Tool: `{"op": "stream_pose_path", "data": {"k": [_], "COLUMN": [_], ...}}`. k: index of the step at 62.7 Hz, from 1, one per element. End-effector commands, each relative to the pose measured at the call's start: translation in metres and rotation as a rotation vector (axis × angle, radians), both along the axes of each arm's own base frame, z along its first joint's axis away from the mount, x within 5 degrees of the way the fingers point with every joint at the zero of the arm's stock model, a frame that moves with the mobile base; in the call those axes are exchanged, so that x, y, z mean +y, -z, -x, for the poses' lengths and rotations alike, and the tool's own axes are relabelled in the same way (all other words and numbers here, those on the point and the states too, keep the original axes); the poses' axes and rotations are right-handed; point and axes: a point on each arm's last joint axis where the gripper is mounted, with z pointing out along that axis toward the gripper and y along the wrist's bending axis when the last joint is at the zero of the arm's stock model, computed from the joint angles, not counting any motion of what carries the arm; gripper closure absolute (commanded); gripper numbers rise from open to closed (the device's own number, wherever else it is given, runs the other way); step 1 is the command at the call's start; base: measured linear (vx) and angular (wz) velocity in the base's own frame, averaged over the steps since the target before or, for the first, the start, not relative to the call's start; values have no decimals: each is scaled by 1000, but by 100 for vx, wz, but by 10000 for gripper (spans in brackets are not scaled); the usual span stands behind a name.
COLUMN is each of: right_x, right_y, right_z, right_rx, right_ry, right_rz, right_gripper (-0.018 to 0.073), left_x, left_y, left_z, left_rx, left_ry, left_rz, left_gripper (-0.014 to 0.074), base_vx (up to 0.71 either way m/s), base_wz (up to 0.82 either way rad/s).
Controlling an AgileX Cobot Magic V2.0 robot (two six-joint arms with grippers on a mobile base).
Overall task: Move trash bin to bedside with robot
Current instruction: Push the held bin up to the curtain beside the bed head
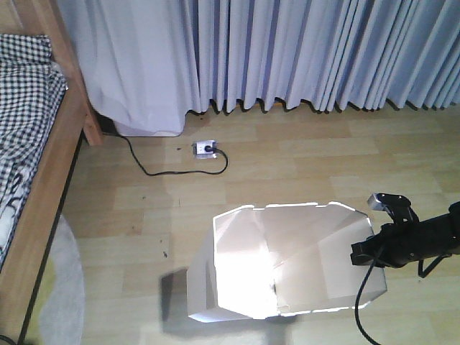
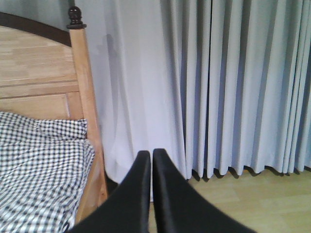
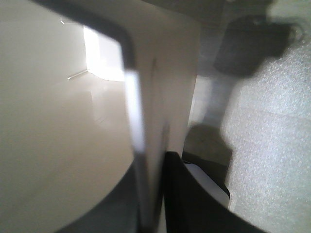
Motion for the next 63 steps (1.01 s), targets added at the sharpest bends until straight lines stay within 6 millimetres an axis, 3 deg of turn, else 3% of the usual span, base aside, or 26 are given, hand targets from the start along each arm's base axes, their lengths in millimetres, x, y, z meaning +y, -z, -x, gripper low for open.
{"op": "stream_pose_path", "data": {"k": [1, 63], "right_x": [13, 13], "right_y": [-32, -32], "right_z": [-11, -11], "right_rx": [-99, -99], "right_ry": [3, 3], "right_rz": [-217, -217], "right_gripper": [564, 564], "left_x": [-1, -1], "left_y": [-3, -3], "left_z": [0, 0], "left_rx": [-70, -70], "left_ry": [9, 9], "left_rz": [23, 23], "left_gripper": [603, 603], "base_vx": [23, 19], "base_wz": [-8, -2]}}
